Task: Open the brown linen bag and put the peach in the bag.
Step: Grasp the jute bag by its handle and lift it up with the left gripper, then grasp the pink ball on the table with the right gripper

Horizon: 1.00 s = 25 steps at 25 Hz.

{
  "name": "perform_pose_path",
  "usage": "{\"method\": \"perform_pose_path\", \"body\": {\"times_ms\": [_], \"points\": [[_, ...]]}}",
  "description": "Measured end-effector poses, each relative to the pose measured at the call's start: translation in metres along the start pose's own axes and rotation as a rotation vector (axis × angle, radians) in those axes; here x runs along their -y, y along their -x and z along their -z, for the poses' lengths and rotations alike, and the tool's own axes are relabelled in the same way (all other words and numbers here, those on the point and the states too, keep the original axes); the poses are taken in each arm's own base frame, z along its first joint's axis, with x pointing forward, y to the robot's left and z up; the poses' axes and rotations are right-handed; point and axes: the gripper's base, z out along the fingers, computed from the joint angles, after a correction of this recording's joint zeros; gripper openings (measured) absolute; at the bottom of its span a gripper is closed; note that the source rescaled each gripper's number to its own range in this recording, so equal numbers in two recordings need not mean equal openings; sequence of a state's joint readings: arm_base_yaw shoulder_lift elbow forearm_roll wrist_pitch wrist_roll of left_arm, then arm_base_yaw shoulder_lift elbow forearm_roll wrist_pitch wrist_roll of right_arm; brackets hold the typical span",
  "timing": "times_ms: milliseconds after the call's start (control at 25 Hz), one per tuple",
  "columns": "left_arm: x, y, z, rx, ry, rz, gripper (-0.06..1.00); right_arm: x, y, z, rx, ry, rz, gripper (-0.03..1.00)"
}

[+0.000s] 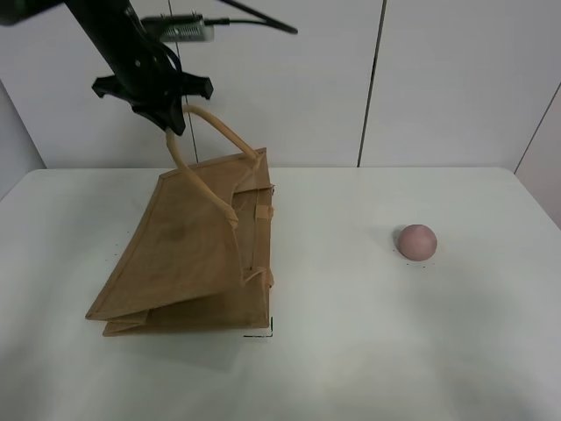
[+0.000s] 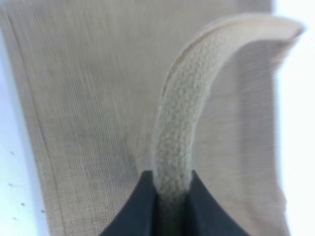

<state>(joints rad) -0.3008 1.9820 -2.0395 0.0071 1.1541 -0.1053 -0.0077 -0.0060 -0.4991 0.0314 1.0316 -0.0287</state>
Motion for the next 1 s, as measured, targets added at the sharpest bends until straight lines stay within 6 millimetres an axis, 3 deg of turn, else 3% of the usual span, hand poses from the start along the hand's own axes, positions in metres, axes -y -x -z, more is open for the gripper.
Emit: {"method": "perform_pose_path", "body": {"times_ms": [120, 320, 480, 600, 840, 1000], "points": [[0.002, -0.001, 0.039, 0.08, -0.016, -0.01, 0.0, 0.0, 0.0, 0.0, 0.0, 0.0, 0.0, 1.0], [0.003, -0.007, 0.078, 0.162, -0.029, -0.029, 0.0, 0.0, 0.0, 0.0, 0.0, 0.0, 0.0, 1.0], [0.003, -0.011, 0.094, 0.195, -0.032, -0.037, 0.0, 0.0, 0.003, -0.006, -0.046, 0.001, -0.001, 1.0], [0.002, -0.011, 0.096, 0.201, -0.027, -0.039, 0.0, 0.001, 0.015, -0.025, -0.159, 0.002, -0.005, 1.0], [0.003, -0.012, 0.096, 0.2, -0.032, -0.04, 0.0, 0.001, 0.06, -0.091, -0.438, 0.024, -0.035, 1.0], [0.003, -0.012, 0.096, 0.2, -0.032, -0.04, 0.0, 0.003, 0.083, -0.164, -0.649, 0.028, -0.052, 1.0]]}}
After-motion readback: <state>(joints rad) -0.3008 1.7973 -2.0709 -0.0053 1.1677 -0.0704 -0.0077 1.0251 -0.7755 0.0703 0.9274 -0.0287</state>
